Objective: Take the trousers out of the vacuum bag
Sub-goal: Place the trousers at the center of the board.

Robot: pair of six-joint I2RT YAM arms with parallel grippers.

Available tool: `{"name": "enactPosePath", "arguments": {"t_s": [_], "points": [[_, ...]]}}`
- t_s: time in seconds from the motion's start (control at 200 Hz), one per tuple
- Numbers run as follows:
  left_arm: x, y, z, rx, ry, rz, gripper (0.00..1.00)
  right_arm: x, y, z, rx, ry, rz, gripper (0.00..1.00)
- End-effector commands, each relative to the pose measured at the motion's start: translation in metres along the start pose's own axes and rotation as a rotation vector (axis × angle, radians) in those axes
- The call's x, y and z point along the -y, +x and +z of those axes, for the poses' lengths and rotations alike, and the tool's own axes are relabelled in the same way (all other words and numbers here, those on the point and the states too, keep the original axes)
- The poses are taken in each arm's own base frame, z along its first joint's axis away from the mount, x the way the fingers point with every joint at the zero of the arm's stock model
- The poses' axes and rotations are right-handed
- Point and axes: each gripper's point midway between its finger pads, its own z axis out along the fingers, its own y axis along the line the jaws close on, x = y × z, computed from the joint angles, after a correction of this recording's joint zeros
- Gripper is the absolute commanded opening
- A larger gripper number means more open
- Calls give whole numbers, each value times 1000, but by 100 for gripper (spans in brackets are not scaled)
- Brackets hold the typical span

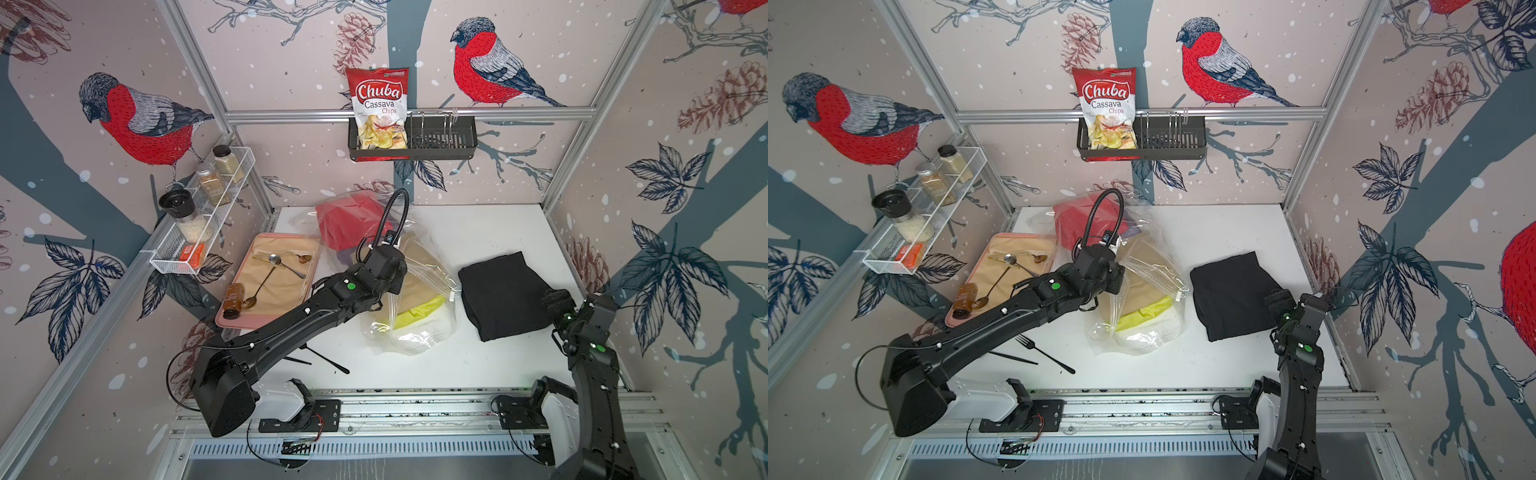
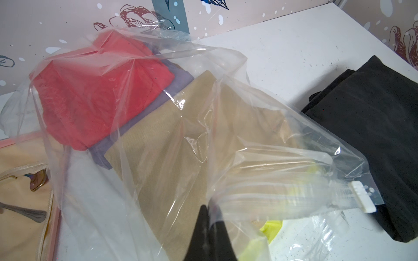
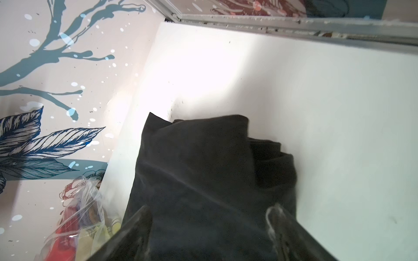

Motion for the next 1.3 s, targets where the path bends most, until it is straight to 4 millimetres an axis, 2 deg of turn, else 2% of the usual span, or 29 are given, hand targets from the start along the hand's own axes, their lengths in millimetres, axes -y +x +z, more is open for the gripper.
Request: {"name": "enactPosePath", "arguments": {"t_s": [0.0, 0.215, 0.37, 0.485, 0.59, 0.715, 0.79, 0.85, 0.92, 1.181, 1.296], "points": [[-2, -2, 0, 9, -9, 7, 0, -22, -1, -3, -28, -96, -54, 84], [2, -2, 4, 9, 4, 1, 0, -73, 10, -2, -113, -259, -159, 89], [5, -3, 7, 5, 13, -2, 0, -109, 41, 6, -203, -344, -233, 92], [4, -3, 6, 7, 13, -5, 0, -107, 63, 20, -269, -332, -226, 94], [4, -1, 5, 7, 14, -4, 0, -89, 84, 40, -325, -272, -229, 100], [4, 2, 7, 0, 13, -4, 0, -70, 100, 62, -387, -196, -231, 100], [5, 3, 8, -3, 16, -6, 0, -68, 97, 72, -368, -176, -237, 100], [5, 3, 9, -6, 16, -6, 0, -76, 91, 78, -354, -185, -246, 100], [5, 4, 10, -9, 14, -5, 0, -77, 94, 92, -381, -166, -252, 100], [6, 6, 12, -23, 11, -6, 0, -114, 83, 128, -388, -193, -339, 100], [3, 6, 12, -19, -2, -4, 0, -120, 76, 136, -373, -169, -386, 100]]}}
